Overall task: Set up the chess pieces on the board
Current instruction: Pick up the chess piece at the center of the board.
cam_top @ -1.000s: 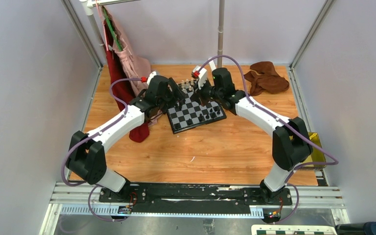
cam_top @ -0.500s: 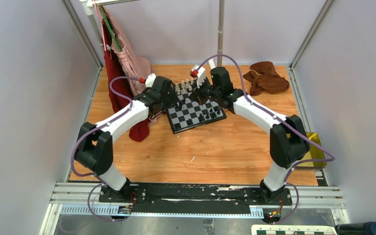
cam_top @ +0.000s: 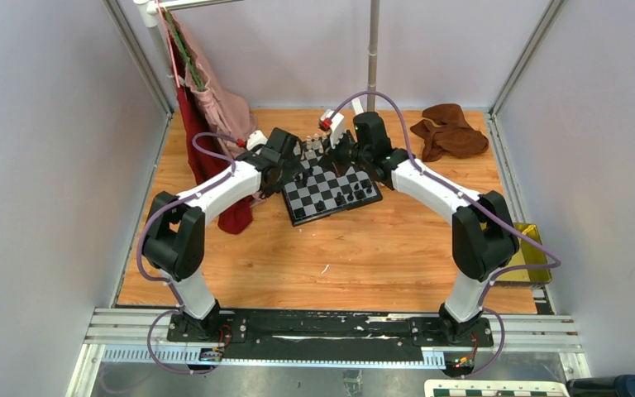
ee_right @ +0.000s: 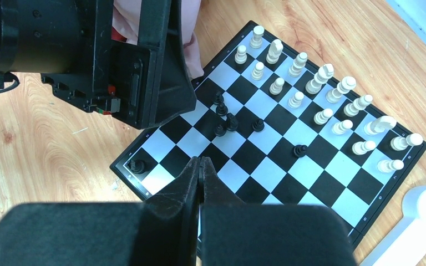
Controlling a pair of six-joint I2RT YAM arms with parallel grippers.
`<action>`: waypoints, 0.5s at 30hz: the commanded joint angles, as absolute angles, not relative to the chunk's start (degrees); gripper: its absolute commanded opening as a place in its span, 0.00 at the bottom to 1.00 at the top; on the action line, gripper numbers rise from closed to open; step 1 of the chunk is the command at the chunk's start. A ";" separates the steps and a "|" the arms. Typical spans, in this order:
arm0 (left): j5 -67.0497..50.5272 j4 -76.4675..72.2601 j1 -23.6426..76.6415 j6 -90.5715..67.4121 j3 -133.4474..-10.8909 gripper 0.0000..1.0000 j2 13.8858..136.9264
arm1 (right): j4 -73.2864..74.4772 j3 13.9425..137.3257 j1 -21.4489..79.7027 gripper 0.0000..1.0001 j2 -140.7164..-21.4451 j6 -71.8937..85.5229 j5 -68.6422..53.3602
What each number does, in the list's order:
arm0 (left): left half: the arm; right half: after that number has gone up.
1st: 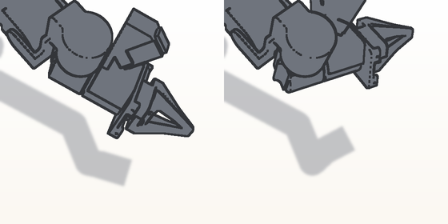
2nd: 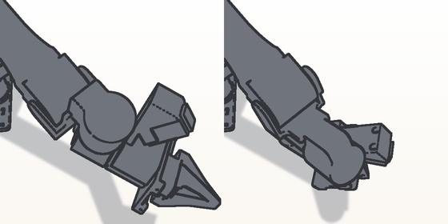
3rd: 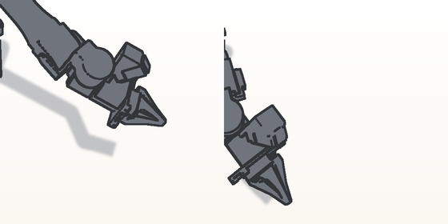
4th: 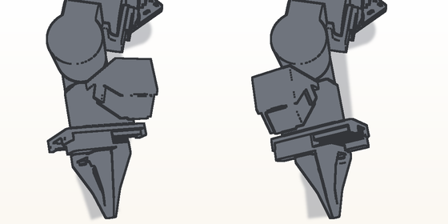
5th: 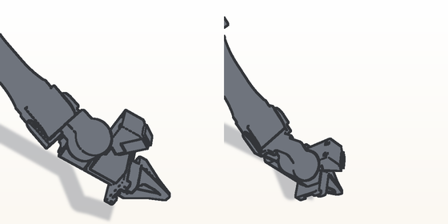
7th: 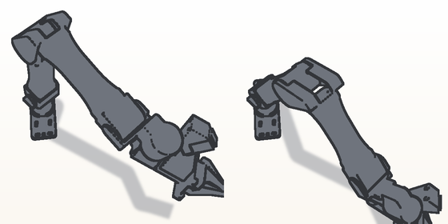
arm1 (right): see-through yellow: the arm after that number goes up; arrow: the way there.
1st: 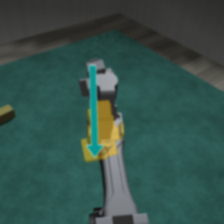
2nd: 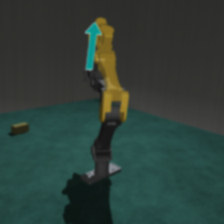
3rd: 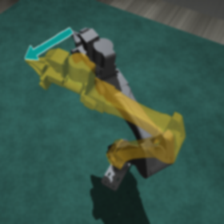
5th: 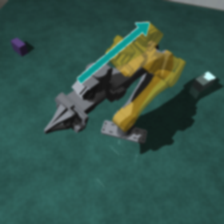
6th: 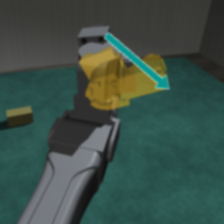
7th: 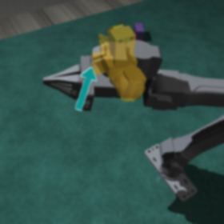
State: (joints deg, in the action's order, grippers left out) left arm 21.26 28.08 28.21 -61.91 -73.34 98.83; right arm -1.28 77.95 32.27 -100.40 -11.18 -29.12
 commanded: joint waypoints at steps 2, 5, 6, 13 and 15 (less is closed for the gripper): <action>24.31 32.02 27.77 -70.28 -71.15 0.82 95.91 | -0.41 79.97 32.76 0.00 -101.53 -12.79 -30.26; 25.84 32.98 27.85 -71.78 -69.22 0.81 94.22 | -0.29 80.59 32.83 0.00 -101.94 -12.81 -30.28; 26.76 33.52 27.88 -72.72 -68.33 0.81 93.66 | -0.31 80.75 32.79 0.00 -101.95 -12.77 -30.16; 29.23 33.92 28.34 -79.37 -64.20 0.77 91.63 | -0.50 81.16 32.76 0.00 -101.82 -12.67 -29.73; 29.51 34.14 28.46 -81.33 -63.92 0.76 92.09 | -0.55 81.28 32.77 0.00 -101.74 -12.74 -29.58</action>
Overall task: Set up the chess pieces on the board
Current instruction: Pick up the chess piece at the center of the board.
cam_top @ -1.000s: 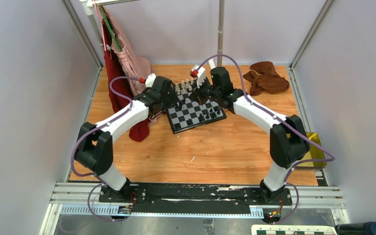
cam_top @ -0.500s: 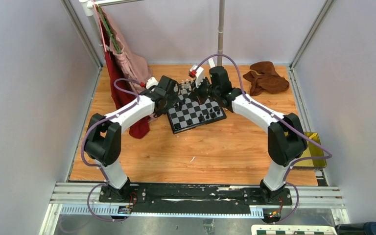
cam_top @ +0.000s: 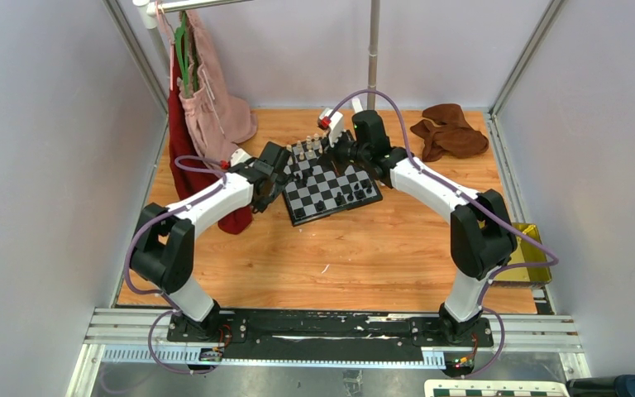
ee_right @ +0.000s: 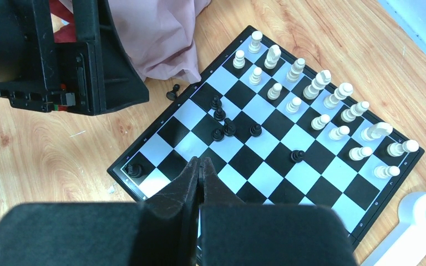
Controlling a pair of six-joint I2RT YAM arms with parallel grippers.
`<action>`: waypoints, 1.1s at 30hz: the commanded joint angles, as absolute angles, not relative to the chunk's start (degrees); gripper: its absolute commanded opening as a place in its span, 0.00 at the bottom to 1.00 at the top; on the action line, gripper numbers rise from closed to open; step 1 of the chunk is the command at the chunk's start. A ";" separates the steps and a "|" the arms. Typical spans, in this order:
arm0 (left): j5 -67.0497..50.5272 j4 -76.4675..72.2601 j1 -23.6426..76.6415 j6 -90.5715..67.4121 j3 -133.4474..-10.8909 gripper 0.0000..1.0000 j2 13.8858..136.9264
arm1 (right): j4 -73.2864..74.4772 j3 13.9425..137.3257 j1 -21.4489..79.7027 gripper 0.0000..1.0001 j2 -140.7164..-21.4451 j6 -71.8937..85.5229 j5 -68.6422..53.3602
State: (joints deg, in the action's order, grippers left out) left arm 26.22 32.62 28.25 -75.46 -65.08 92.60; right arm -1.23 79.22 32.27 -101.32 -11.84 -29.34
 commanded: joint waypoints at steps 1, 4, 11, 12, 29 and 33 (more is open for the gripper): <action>29.72 34.11 28.48 -81.97 -63.88 0.75 92.29 | -0.66 81.29 32.78 0.00 -101.68 -12.74 -29.47; 30.20 34.02 28.48 -84.41 -64.00 0.67 93.10 | -0.90 81.46 32.78 0.00 -101.74 -12.81 -28.99; 29.19 33.84 28.48 -87.71 -66.70 0.57 97.27 | -1.81 82.27 32.44 0.00 -102.77 -12.77 -28.21; 28.87 33.85 28.48 -87.91 -67.20 0.57 97.96 | -1.92 82.42 32.36 0.00 -102.88 -12.75 -28.21; 32.86 32.20 28.50 -93.16 -68.32 0.48 103.50 | -3.09 83.81 30.02 0.00 -105.41 -12.02 -30.00; 34.25 30.68 28.56 -93.52 -67.71 0.48 104.14 | -3.89 83.77 29.80 0.00 -105.73 -11.48 -30.53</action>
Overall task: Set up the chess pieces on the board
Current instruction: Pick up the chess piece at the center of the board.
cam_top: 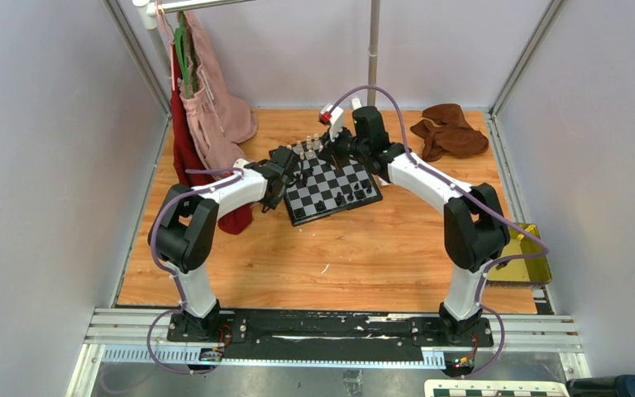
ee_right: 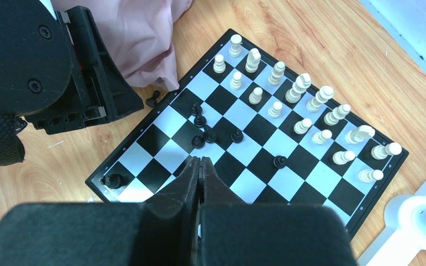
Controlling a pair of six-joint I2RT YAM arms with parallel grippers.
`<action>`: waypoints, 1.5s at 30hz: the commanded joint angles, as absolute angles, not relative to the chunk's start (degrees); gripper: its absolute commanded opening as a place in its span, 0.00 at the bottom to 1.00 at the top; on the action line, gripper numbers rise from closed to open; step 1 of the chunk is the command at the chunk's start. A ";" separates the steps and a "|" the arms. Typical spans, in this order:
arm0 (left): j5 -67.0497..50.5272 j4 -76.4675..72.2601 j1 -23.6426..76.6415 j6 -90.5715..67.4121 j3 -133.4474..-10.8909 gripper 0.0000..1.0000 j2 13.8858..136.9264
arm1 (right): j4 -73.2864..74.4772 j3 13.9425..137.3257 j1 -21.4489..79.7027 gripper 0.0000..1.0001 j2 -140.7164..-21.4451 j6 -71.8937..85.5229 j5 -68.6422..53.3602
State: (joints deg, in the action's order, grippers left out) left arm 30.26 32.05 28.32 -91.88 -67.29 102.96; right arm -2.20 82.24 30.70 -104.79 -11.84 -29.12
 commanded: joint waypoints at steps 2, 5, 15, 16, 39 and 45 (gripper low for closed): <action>34.90 29.33 28.56 -93.60 -67.07 0.48 104.06 | -4.31 83.92 29.71 0.00 -106.13 -11.22 -30.82; 35.83 28.59 28.56 -93.61 -66.96 0.48 104.30 | -4.69 84.25 29.62 0.00 -106.50 -10.91 -31.15; 36.26 28.63 28.56 -92.91 -67.78 0.48 105.84 | -6.00 83.19 29.06 0.00 -106.96 -10.25 -31.60; 36.52 28.80 28.53 -92.90 -67.91 0.48 106.09 | -6.22 83.14 28.93 0.00 -106.96 -10.14 -31.68; 37.22 33.93 27.86 -91.00 -73.77 0.48 111.09 | -8.51 82.71 26.81 0.00 -109.00 -7.85 -33.41; 37.15 35.10 27.64 -91.19 -74.47 0.47 111.85 | -9.04 82.25 26.63 0.00 -109.41 -7.39 -33.56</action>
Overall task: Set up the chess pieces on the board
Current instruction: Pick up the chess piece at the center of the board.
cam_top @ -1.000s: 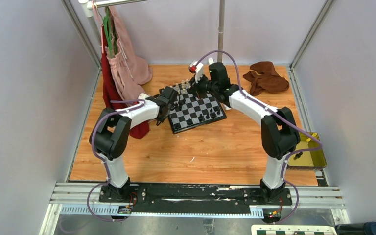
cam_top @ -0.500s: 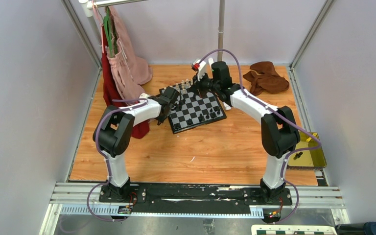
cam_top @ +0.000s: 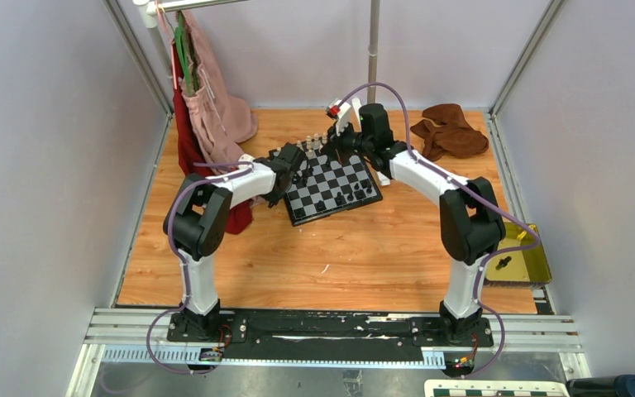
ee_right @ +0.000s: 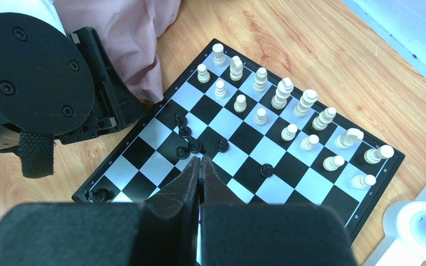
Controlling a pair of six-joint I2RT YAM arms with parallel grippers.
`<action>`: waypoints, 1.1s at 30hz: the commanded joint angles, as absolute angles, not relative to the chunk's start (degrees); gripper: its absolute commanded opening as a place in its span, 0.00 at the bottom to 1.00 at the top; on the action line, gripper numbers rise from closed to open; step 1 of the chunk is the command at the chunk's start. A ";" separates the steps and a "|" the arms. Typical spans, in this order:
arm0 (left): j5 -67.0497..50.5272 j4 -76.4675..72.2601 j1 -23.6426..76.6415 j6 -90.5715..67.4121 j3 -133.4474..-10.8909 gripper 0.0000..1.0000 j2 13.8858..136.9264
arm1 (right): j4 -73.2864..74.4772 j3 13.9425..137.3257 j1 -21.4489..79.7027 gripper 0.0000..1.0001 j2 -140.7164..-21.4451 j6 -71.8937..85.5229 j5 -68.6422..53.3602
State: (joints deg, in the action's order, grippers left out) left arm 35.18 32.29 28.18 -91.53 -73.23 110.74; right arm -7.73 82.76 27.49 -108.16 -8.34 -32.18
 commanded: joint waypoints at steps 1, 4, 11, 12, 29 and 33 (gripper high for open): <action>37.17 35.40 27.60 -91.29 -74.64 0.45 112.02 | -9.10 82.25 26.63 0.00 -109.47 -7.40 -33.65; 37.18 36.63 27.52 -91.41 -75.55 0.45 112.68 | -9.22 82.18 26.54 0.00 -109.62 -7.30 -33.71; 36.88 36.85 27.16 -91.24 -76.10 0.45 113.69 | -9.45 82.06 26.03 0.00 -109.84 -6.99 -33.92; 36.83 36.83 27.11 -91.09 -76.30 0.45 113.82 | -9.53 82.00 25.92 0.00 -109.93 -6.97 -33.99; 36.11 36.60 26.74 -89.85 -76.17 0.31 114.53 | -10.79 80.67 24.96 0.00 -109.47 -5.94 -34.44; 36.06 36.39 26.81 -89.25 -75.51 0.26 113.78 | -11.03 80.31 24.87 0.00 -109.14 -5.73 -34.45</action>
